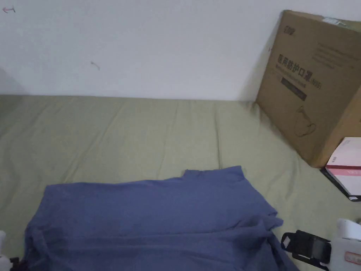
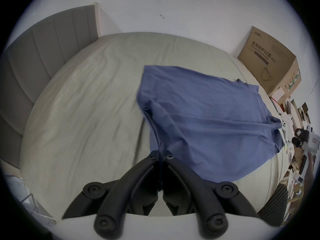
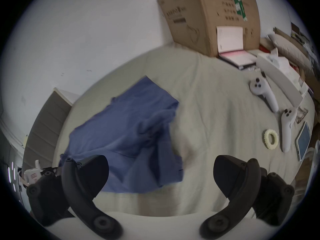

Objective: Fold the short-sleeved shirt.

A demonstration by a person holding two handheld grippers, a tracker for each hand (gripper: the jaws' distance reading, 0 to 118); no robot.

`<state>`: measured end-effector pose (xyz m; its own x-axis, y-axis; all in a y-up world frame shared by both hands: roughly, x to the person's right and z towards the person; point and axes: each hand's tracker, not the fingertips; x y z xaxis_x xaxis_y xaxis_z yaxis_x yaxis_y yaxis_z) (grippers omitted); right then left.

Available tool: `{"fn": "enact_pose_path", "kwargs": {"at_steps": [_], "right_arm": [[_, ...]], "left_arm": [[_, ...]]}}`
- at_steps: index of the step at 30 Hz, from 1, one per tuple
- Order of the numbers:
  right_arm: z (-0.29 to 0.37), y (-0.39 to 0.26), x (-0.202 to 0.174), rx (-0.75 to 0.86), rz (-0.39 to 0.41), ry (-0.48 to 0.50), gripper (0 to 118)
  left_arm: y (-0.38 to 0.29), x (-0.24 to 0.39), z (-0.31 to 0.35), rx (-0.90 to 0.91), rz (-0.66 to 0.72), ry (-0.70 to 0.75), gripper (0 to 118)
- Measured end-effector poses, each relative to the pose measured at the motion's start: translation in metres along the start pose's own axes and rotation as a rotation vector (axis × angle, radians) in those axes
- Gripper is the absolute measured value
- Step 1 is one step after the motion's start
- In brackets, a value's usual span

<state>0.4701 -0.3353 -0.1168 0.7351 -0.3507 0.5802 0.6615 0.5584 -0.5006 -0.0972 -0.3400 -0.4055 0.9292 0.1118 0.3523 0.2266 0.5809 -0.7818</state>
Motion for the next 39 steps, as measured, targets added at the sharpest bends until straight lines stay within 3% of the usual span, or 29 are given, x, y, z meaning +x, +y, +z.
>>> {"fn": "enact_pose_path", "kwargs": {"at_steps": [3, 5, 7, 8, 9, 11, 12, 13, 16, 22, 27, 30, 33, 34, 35, 36, 37, 38, 39], "right_arm": [[-0.043, -0.005, 0.015, -0.13, 0.012, -0.078, 118], [-0.072, -0.001, 0.011, -0.234, 0.062, -0.097, 115], [-0.083, -0.015, 0.004, -0.315, 0.167, -0.081, 91], [-0.081, -0.014, -0.008, -0.295, 0.268, -0.164, 84], [-0.073, -0.016, -0.015, -0.252, 0.357, -0.203, 63], [-0.057, -0.014, -0.017, -0.24, 0.335, -0.071, 11], [-0.048, -0.009, -0.024, -0.249, 0.314, -0.07, 7], [-0.043, -0.009, -0.028, -0.248, 0.301, -0.022, 7], [-0.029, -0.008, -0.037, -0.205, 0.379, -0.07, 7], [0.026, -0.018, -0.028, -0.183, 0.35, -0.046, 7], [0.059, -0.06, -0.005, -0.299, 0.248, -0.027, 7], [0.065, -0.084, 0.006, -0.339, 0.25, -0.039, 7], [0.062, -0.097, 0.01, -0.325, 0.206, -0.046, 13], [0.063, -0.097, 0.01, -0.308, 0.172, -0.06, 27], [0.064, -0.096, 0.009, -0.298, 0.149, -0.073, 56], [0.067, -0.094, 0.011, -0.293, 0.149, -0.065, 96], [0.069, -0.093, 0.009, -0.285, 0.152, -0.06, 111], [0.072, -0.09, 0.006, -0.264, 0.158, -0.054, 115], [0.079, -0.084, -0.002, -0.207, 0.186, -0.06, 115]], "left_arm": [[0.002, -0.011, 0.004, -0.005, 0.036, -0.007, 2], [0.0, -0.014, 0.002, -0.02, 0.043, 0.007, 2], [-0.005, -0.012, 0.001, -0.029, 0.033, 0.02, 2], [-0.007, -0.012, 0.001, -0.034, 0.032, 0.024, 2], [-0.008, -0.012, 0.0, -0.041, 0.033, 0.024, 2], [-0.012, -0.011, 0.0, -0.05, 0.034, 0.023, 2], [-0.012, -0.011, 0.001, -0.05, 0.035, 0.024, 2], [-0.013, -0.011, 0.001, -0.051, 0.036, 0.024, 2], [-0.012, -0.007, 0.014, -0.04, 0.046, 0.013, 2], [-0.019, -0.005, 0.054, -0.038, -0.017, 0.012, 2], [-0.07, -0.019, 0.079, -0.194, -0.046, 0.012, 2], [-0.101, -0.027, 0.083, -0.275, -0.025, -0.029, 3], [-0.111, -0.037, 0.084, -0.244, 0.006, -0.057, 7], [-0.11, -0.039, 0.087, -0.233, 0.028, -0.059, 18], [-0.108, -0.041, 0.09, -0.22, 0.03, -0.044, 35], [-0.106, -0.043, 0.094, -0.198, 0.028, -0.045, 69], [-0.103, -0.044, 0.098, -0.172, 0.026, -0.046, 95], [-0.101, -0.045, 0.102, -0.161, 0.029, -0.047, 112], [-0.097, -0.043, 0.106, -0.137, 0.033, -0.047, 118]]}}
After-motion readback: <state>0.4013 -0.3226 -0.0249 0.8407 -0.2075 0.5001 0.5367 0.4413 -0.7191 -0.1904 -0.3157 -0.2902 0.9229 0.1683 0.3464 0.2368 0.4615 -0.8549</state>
